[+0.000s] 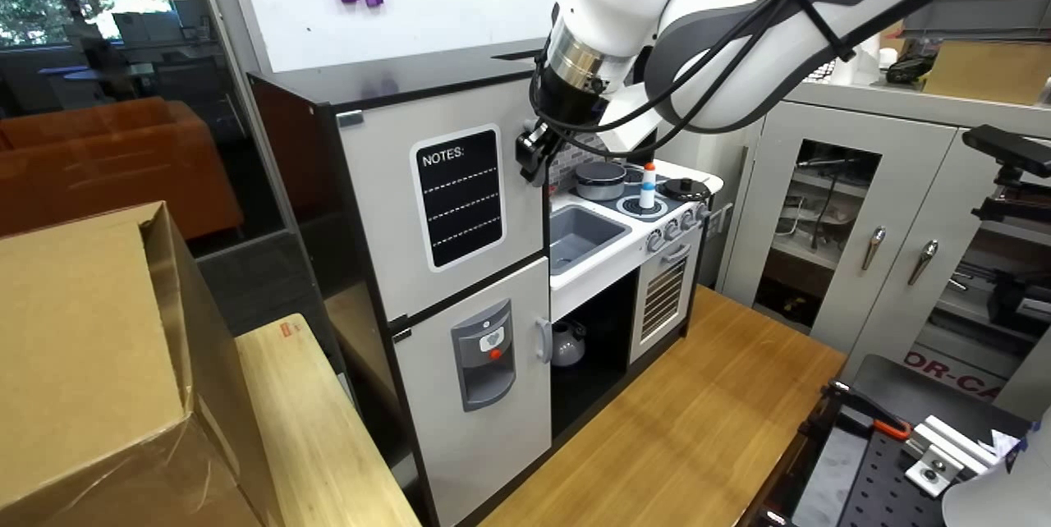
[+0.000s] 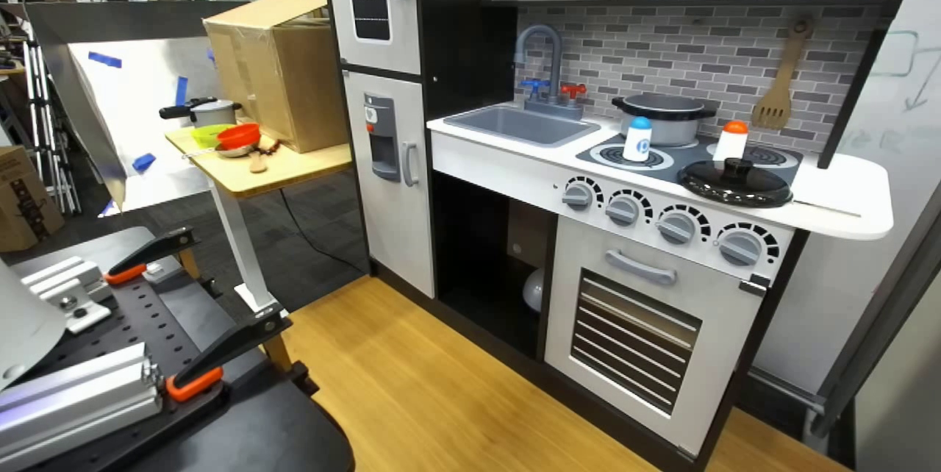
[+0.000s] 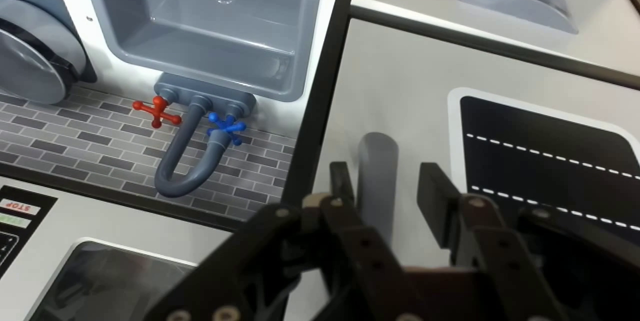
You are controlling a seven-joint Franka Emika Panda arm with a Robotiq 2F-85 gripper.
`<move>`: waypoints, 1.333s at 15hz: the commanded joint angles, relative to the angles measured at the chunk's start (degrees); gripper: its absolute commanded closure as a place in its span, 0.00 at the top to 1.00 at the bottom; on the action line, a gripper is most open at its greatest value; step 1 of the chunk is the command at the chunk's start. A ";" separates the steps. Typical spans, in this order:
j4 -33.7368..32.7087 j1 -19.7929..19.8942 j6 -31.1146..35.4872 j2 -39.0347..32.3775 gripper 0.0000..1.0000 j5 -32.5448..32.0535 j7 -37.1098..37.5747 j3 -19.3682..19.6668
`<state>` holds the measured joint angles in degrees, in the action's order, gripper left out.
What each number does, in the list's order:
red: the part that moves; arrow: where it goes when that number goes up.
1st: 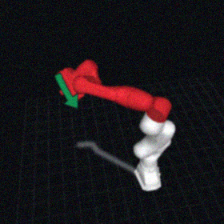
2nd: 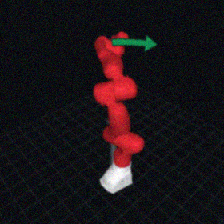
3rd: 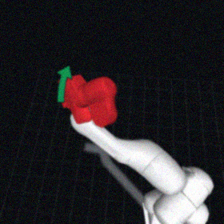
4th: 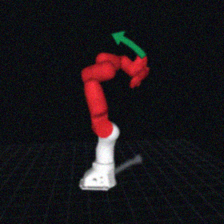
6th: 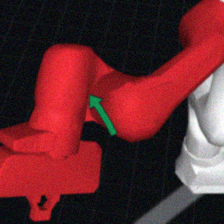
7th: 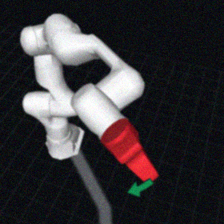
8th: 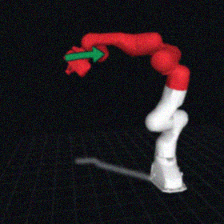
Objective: Close the open drawer and then open it again.
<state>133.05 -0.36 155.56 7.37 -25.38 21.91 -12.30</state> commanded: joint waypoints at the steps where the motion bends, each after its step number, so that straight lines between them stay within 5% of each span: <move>1: -0.25 0.20 -0.75 0.21 0.41 -0.62 0.85 -0.17; 4: -0.11 0.31 -0.56 0.34 0.34 -0.57 1.04 -0.06; 7: -0.12 0.48 0.38 0.38 0.02 -0.44 1.80 0.24; 20: 4.59 -0.44 1.72 4.79 0.06 0.40 4.58 0.21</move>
<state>134.60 -0.49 155.87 8.87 -24.88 26.53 -12.03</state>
